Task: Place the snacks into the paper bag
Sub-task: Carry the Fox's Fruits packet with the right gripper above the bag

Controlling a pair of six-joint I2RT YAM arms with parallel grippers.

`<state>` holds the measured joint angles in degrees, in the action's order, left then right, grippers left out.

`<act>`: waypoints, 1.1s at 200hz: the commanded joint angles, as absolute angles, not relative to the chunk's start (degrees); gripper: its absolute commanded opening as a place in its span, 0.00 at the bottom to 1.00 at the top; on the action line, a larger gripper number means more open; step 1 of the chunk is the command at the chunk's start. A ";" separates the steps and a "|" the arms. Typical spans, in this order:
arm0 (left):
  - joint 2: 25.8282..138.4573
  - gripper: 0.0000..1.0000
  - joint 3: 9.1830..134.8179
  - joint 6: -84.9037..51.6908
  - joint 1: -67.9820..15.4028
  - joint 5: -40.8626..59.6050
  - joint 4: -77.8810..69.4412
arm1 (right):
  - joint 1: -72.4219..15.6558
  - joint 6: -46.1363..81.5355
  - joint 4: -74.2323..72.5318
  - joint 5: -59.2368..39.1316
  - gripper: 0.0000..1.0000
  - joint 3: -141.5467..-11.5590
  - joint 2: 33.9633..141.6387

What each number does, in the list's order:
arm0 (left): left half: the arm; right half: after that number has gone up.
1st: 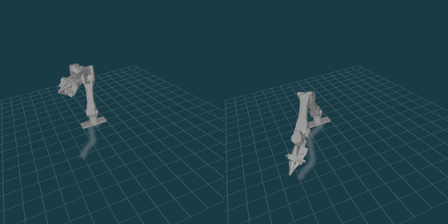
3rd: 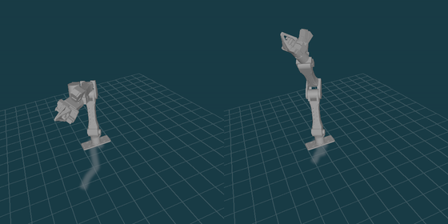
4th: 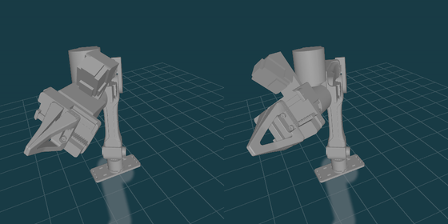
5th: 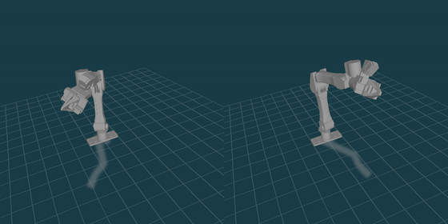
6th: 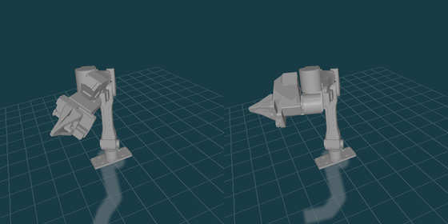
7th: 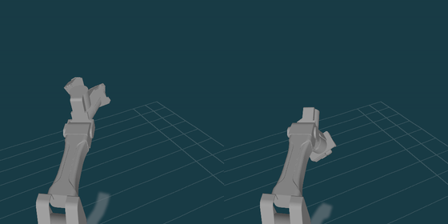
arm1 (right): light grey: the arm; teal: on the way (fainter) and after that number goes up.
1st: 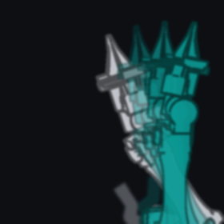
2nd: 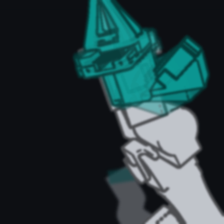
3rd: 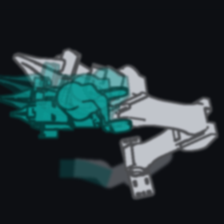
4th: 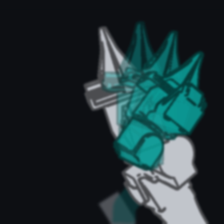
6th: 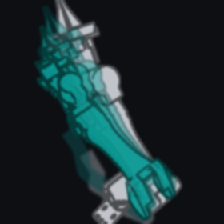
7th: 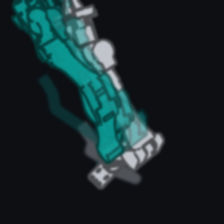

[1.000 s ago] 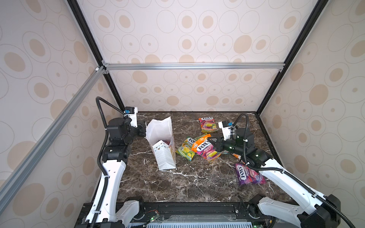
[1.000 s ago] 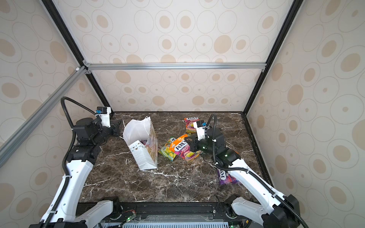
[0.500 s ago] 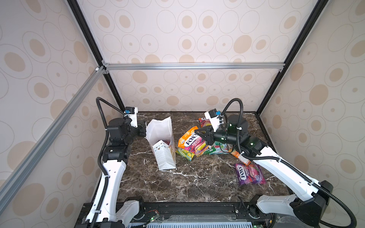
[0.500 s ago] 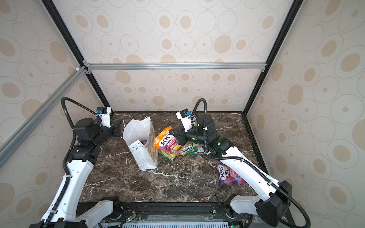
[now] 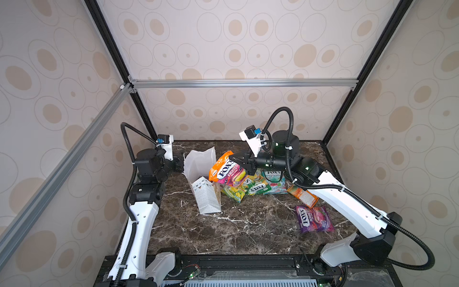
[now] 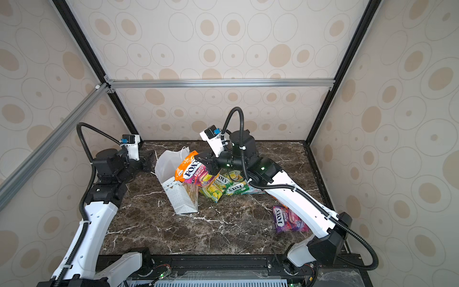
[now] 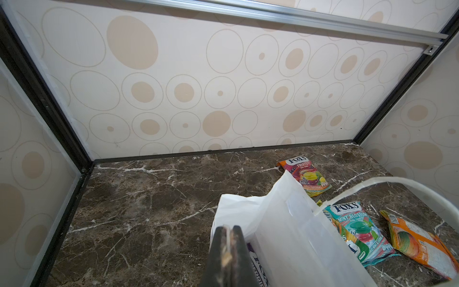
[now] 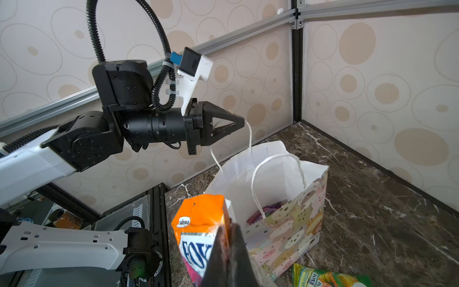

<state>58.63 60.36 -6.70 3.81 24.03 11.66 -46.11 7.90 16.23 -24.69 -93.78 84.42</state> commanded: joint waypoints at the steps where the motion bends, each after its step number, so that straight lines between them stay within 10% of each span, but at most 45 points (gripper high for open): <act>1: 57.45 0.00 60.57 -6.86 4.21 23.70 11.45 | -48.33 4.97 17.16 -21.52 0.00 -99.13 85.95; 220: 56.64 0.00 60.47 -6.70 4.22 23.26 11.37 | -51.79 11.76 3.74 -38.97 0.00 -133.78 111.38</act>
<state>58.04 60.20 -6.70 3.81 23.88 11.70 -51.44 12.03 9.61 -34.17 -128.79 109.34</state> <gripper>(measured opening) 0.048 0.042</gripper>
